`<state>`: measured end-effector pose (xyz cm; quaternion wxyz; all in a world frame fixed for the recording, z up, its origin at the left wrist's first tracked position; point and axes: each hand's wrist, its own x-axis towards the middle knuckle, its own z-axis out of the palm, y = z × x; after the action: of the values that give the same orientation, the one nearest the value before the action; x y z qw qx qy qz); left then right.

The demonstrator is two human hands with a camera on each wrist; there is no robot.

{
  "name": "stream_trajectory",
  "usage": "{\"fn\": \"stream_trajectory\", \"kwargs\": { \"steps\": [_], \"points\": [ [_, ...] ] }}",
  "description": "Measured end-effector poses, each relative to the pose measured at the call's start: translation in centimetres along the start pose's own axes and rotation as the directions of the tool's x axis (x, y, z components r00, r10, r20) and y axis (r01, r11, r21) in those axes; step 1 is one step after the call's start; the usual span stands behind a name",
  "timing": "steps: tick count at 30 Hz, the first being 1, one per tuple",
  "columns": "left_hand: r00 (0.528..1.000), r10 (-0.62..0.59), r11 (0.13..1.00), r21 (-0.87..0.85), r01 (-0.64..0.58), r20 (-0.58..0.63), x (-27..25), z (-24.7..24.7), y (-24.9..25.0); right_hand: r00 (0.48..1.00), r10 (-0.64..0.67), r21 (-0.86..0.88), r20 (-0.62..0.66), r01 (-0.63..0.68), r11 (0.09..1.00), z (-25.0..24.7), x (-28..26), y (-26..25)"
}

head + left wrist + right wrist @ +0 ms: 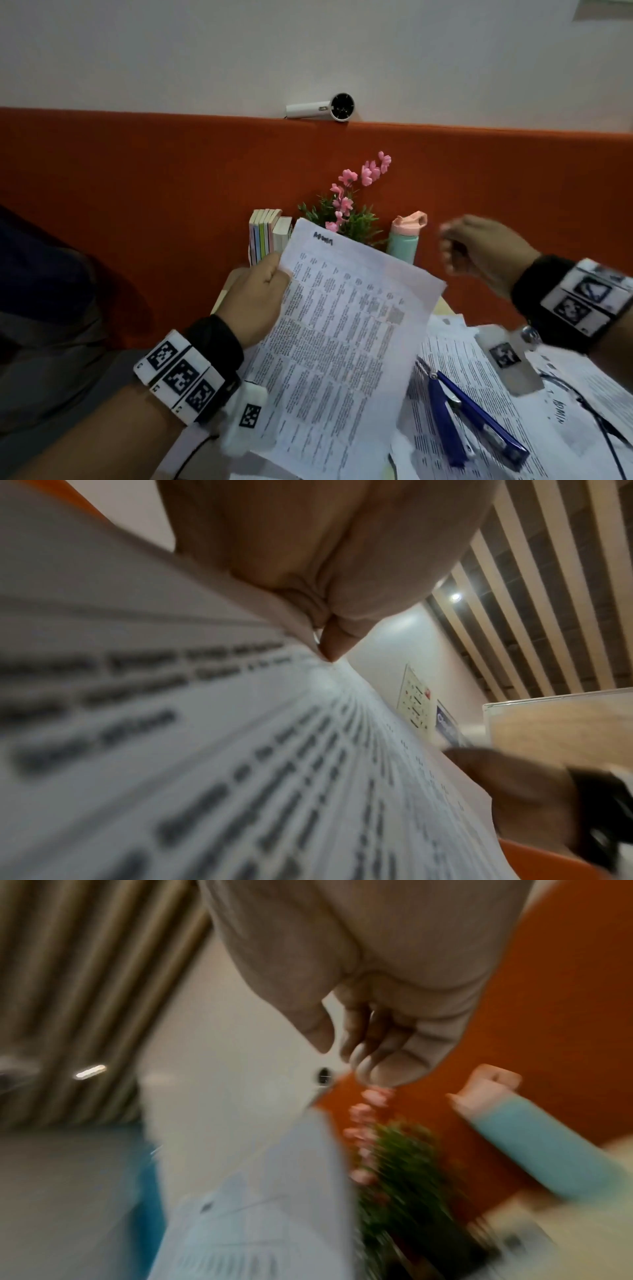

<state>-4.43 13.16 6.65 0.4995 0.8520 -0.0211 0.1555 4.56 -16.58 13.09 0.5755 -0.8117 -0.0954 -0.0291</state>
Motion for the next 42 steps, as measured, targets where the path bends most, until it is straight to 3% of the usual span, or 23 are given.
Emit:
{"fn": "stream_trajectory", "kwargs": {
  "steps": [1, 2, 3, 4, 6, 8, 10, 14, 16, 18, 20, 22, 24, 28, 32, 37, 42],
  "points": [
    [1.000, -0.003, 1.000, 0.026, 0.004, -0.019, 0.1, -0.3, -0.4, 0.991, 0.132, -0.044, 0.009, -0.131, 0.990, -0.5, -0.4, 2.5],
    [0.999, -0.013, 0.999, 0.046, 0.015, -0.039, 0.2, -0.5, -0.7, 0.965, 0.256, -0.222, 0.050, -0.239, 0.945, -0.6, -1.0, 4.8],
    [0.998, -0.025, 0.998, 0.064, 0.029, -0.051, 0.3, -0.6, -1.1, 0.925, 0.364, -0.467, 0.106, -0.277, 0.840, -0.3, -1.6, 6.9],
    [0.997, -0.038, 0.996, 0.079, 0.043, -0.062, 0.5, -0.6, -1.4, 0.881, 0.441, -0.680, 0.171, -0.219, 0.700, 0.3, -2.6, 8.4],
    [0.995, -0.060, 0.993, 0.101, 0.067, -0.075, 0.4, -0.4, -1.9, 0.834, 0.497, -0.874, 0.239, -0.038, 0.485, 2.1, -4.3, 10.3],
    [0.993, -0.076, 0.986, 0.138, 0.088, -0.090, 0.3, -0.2, -2.1, 0.809, 0.532, -0.913, 0.250, 0.014, 0.407, 3.5, -5.4, 11.3],
    [0.991, -0.090, 0.977, 0.184, 0.107, -0.098, 0.1, -0.2, -2.3, 0.795, 0.546, -0.921, 0.265, 0.041, 0.386, 4.5, -5.8, 11.5],
    [0.993, -0.095, 0.978, 0.180, 0.106, -0.066, -0.3, -0.2, -2.2, 0.778, 0.574, -0.907, 0.257, -0.011, 0.421, 4.6, -5.9, 10.5],
    [0.994, -0.096, 0.982, 0.157, 0.102, -0.043, -0.5, 0.0, -2.0, 0.796, 0.558, -0.886, 0.235, -0.061, 0.461, 4.2, -5.6, 10.3],
    [0.996, -0.083, 0.985, 0.151, 0.087, -0.033, -0.5, 0.2, -1.9, 0.800, 0.549, -0.780, 0.243, -0.176, 0.601, 3.2, -5.2, 10.2],
    [0.997, -0.067, 0.986, 0.151, 0.071, -0.035, -0.6, 0.4, -1.8, 0.808, 0.523, -0.495, 0.272, -0.349, 0.796, 1.7, -4.9, 9.2],
    [0.998, -0.035, 0.984, 0.174, 0.043, -0.049, -0.7, 0.8, -1.6, 0.869, 0.459, -0.068, 0.184, -0.454, 0.888, 0.3, -4.1, 7.3],
    [0.998, 0.005, 0.979, 0.205, 0.007, -0.059, -0.8, 1.4, -1.1, 0.931, 0.362, 0.257, 0.035, -0.359, 0.898, -0.5, -3.1, 4.5],
    [0.998, 0.053, 0.971, 0.237, -0.042, -0.038, -0.7, 2.7, -0.8, 0.992, 0.116, 0.557, -0.044, -0.072, 0.827, 0.7, -1.1, -1.7],
    [0.997, 0.076, 0.956, 0.285, -0.074, 0.007, -1.2, 4.0, -0.5, 0.987, 0.073, 0.627, -0.145, 0.034, 0.778, 5.0, 0.4, -5.1],
    [0.989, 0.142, 0.939, 0.311, -0.148, 0.043, -1.9, 4.9, 0.4, 0.962, 0.077, 0.510, -0.262, 0.070, 0.857, 8.4, 1.8, -6.0],
    [0.985, 0.164, 0.941, 0.293, -0.172, 0.051, -1.7, 5.2, 0.5, 0.967, -0.005, 0.454, -0.256, 0.125, 0.882, 10.7, 1.4, -5.6]
  ]
}}
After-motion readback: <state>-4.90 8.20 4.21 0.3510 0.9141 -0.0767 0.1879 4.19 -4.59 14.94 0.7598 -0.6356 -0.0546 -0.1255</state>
